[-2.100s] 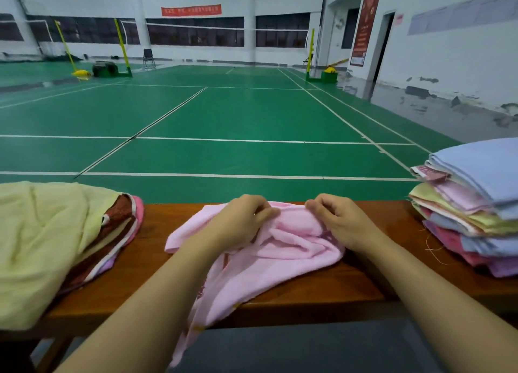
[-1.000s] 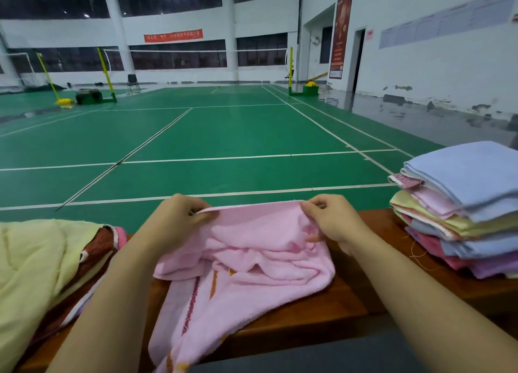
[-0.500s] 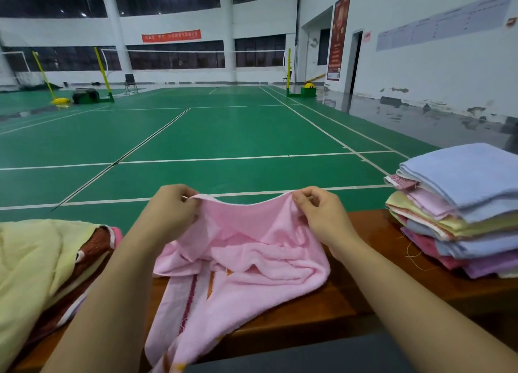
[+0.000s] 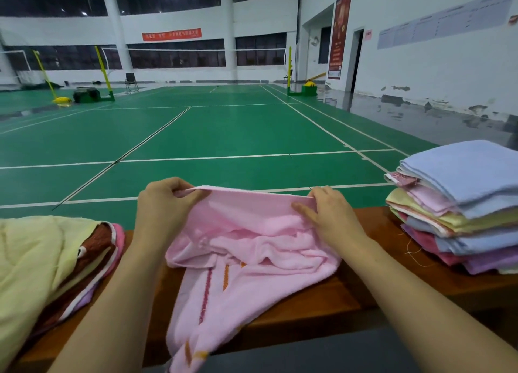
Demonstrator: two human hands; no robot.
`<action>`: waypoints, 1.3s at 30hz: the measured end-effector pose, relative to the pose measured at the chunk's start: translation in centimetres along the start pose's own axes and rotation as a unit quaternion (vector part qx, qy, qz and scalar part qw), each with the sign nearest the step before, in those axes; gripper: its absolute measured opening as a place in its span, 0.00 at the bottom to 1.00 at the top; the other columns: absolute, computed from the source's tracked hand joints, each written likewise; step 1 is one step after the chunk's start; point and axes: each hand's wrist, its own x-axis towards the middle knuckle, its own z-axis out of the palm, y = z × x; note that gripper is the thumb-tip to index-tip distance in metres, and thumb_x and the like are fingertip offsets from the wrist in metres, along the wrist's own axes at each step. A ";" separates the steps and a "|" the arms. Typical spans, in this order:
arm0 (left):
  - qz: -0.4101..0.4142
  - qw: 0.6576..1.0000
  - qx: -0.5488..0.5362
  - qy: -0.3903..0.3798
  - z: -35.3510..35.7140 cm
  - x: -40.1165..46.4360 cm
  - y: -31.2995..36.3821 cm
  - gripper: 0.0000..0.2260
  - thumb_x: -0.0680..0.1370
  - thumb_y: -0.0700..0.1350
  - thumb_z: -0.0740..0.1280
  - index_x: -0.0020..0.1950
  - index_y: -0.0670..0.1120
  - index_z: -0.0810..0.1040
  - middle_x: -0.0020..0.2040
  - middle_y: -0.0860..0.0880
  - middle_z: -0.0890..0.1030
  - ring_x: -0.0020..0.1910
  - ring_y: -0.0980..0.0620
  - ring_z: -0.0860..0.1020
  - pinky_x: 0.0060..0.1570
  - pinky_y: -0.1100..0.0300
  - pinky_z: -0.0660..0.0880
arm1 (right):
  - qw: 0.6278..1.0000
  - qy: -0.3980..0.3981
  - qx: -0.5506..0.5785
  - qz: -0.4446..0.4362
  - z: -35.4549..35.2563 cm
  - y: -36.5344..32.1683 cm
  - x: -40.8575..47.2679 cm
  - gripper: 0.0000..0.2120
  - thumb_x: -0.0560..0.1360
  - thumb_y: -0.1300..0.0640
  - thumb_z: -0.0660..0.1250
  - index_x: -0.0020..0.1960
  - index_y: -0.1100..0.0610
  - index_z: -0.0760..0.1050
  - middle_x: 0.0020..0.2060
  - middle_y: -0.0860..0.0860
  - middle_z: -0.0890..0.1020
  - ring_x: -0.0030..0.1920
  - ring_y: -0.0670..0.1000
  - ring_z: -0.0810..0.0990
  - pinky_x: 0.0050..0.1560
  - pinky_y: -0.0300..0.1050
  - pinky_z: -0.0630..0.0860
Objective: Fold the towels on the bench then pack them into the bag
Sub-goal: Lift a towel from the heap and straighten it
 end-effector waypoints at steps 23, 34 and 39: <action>0.141 0.988 0.006 0.056 -8.0 4.9 -0.4 0.14 0.71 0.57 0.76 0.40 0.46 0.84 0.33 0.50 0.82 0.32 0.58 0.75 0.30 0.70 0.65 | 0.991 0.000 -0.111 -0.077 -7.7 0.6 7.4 0.36 0.71 0.21 0.50 0.35 0.55 0.69 0.30 0.50 0.74 0.32 0.51 0.74 0.58 0.58 0.72; 0.058 0.987 0.122 0.092 -12.8 8.0 -2.0 0.21 0.76 0.60 0.72 0.45 0.40 0.84 0.40 0.42 0.82 0.42 0.41 0.78 0.41 0.53 0.70 | 0.997 0.039 0.066 -0.030 -9.6 1.0 6.1 0.37 0.71 0.26 0.66 0.30 0.61 0.68 0.26 0.58 0.68 0.28 0.53 0.65 0.33 0.47 0.59; 0.002 0.977 0.158 0.142 -14.5 9.2 -3.8 0.24 0.77 0.61 0.70 0.51 0.39 0.84 0.49 0.36 0.84 0.51 0.35 0.80 0.49 0.47 0.74 | 0.992 -0.091 0.085 -0.023 -10.3 0.3 5.6 0.33 0.66 0.25 0.67 0.31 0.55 0.65 0.28 0.53 0.63 0.29 0.51 0.61 0.34 0.47 0.58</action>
